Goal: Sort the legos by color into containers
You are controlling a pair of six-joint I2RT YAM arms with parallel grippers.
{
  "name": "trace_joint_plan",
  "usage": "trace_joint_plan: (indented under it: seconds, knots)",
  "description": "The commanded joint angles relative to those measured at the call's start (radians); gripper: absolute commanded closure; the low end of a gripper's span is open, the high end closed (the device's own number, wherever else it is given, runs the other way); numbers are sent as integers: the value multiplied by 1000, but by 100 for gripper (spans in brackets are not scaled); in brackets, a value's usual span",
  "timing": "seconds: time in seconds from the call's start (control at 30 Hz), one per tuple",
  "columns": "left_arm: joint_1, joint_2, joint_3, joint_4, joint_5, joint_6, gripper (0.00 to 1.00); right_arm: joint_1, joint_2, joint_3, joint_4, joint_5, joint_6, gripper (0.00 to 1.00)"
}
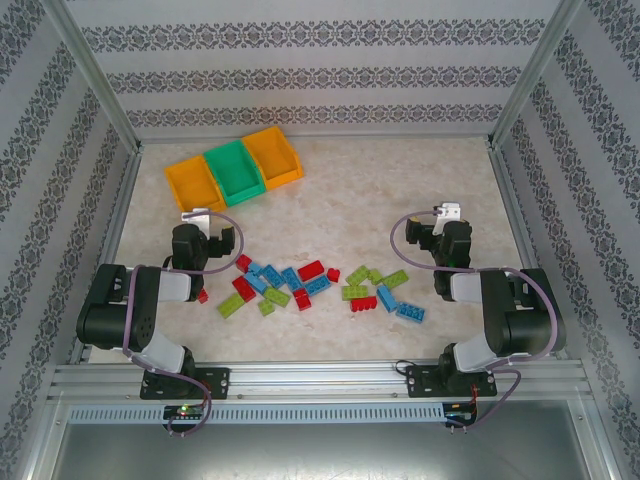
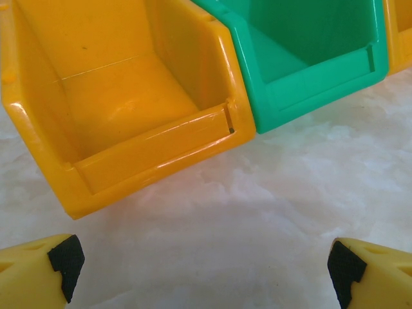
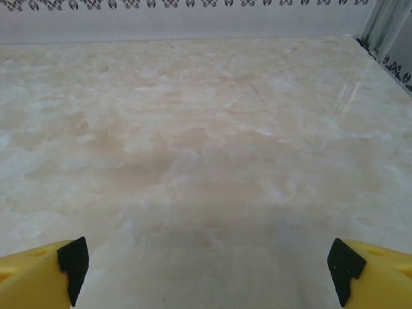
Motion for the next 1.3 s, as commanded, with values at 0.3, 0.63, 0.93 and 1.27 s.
trace_joint_plan:
  seconds: [0.3, 0.63, 0.93, 1.27]
  knots:
    - [11, -255, 351, -714, -173, -266, 1, 8, -195, 278, -651, -47, 134, 6]
    - [109, -49, 665, -1127, -176, -482, 0, 8, -164, 448, -1049, -156, 204, 7]
    - [198, 143, 779, -1147, -9, -497, 17, 11, -220, 431, -1150, -186, 214, 11]
    - [212, 319, 920, -1185, 24, -452, 41, 22, -289, 413, -1280, -162, 245, 13]
